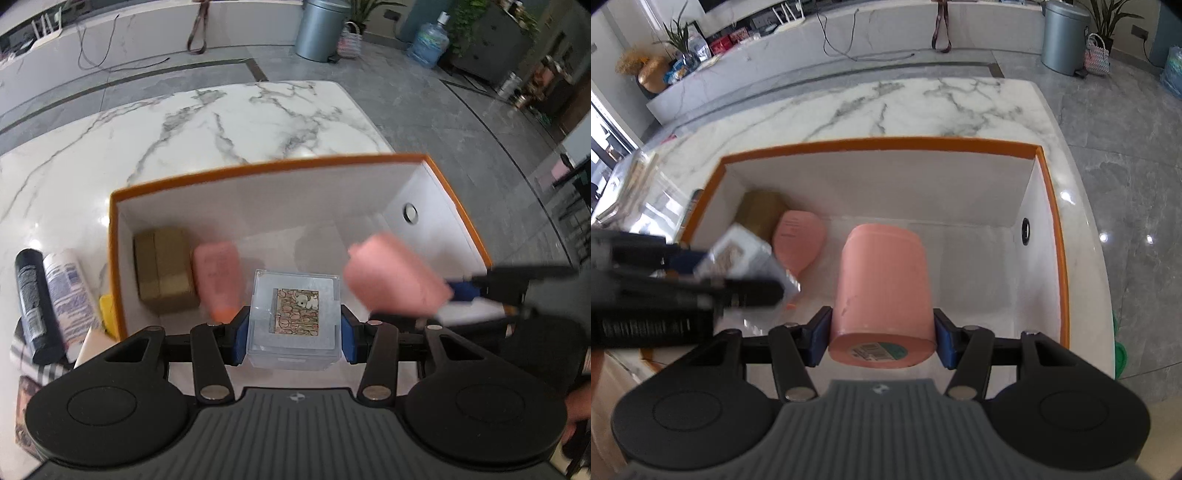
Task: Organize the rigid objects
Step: 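Carry the clear box and pink tape roll over the orange box, then lower and release the clear box with the left tool while the right tool releases the tape roll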
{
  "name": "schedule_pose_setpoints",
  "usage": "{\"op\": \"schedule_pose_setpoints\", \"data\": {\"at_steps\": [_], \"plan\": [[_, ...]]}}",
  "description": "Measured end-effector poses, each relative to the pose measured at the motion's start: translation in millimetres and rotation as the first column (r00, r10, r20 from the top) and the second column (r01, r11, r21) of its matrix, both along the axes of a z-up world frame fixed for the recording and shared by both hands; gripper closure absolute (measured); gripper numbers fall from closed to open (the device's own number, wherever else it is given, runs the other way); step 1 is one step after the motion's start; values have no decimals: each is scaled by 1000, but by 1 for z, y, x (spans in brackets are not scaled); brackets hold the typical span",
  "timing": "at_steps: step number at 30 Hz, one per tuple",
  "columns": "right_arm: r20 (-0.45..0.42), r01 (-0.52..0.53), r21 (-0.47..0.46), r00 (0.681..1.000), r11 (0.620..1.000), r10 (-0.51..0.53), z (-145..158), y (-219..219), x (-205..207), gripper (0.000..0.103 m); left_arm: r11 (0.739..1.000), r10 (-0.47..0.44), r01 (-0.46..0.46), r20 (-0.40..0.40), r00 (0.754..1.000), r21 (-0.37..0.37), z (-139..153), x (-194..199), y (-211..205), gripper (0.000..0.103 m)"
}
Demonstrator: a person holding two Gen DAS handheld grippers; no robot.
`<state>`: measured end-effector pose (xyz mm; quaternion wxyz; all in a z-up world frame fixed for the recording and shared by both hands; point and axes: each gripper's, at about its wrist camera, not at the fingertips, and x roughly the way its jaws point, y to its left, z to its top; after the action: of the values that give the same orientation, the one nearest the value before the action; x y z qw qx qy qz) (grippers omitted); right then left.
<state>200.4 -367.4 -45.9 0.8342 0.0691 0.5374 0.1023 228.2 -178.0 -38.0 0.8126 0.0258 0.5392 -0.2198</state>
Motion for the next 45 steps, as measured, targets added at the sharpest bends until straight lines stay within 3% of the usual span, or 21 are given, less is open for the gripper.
{"op": "schedule_pose_setpoints", "data": {"at_steps": [9,14,26,31,41,43,45], "plan": [[-79,-71,-68,995,995,66,-28,3,40,46,999,54,-53,-35,998,12,-25,46,-12,49],[-98,-100,-103,991,990,90,-39,5,53,47,998,49,-47,-42,998,44,-39,52,-20,49],[-118,-160,-133,982,978,145,-56,22,65,47,985,19,-23,26,999,171,-56,56,-44,49],[-133,-157,-152,982,976,137,-64,23,68,47,982,4,-3,-3,1000,189,-65,61,-47,45],[-127,-188,-183,978,965,166,-63,25,66,46,989,-13,20,-47,999,144,-73,63,-43,40],[-128,-195,-176,976,965,174,-62,23,63,44,991,-26,33,-52,998,130,-70,63,-41,37],[-122,-205,-178,975,962,185,-60,22,62,36,993,-33,38,-50,998,108,-63,63,-38,31]]}}
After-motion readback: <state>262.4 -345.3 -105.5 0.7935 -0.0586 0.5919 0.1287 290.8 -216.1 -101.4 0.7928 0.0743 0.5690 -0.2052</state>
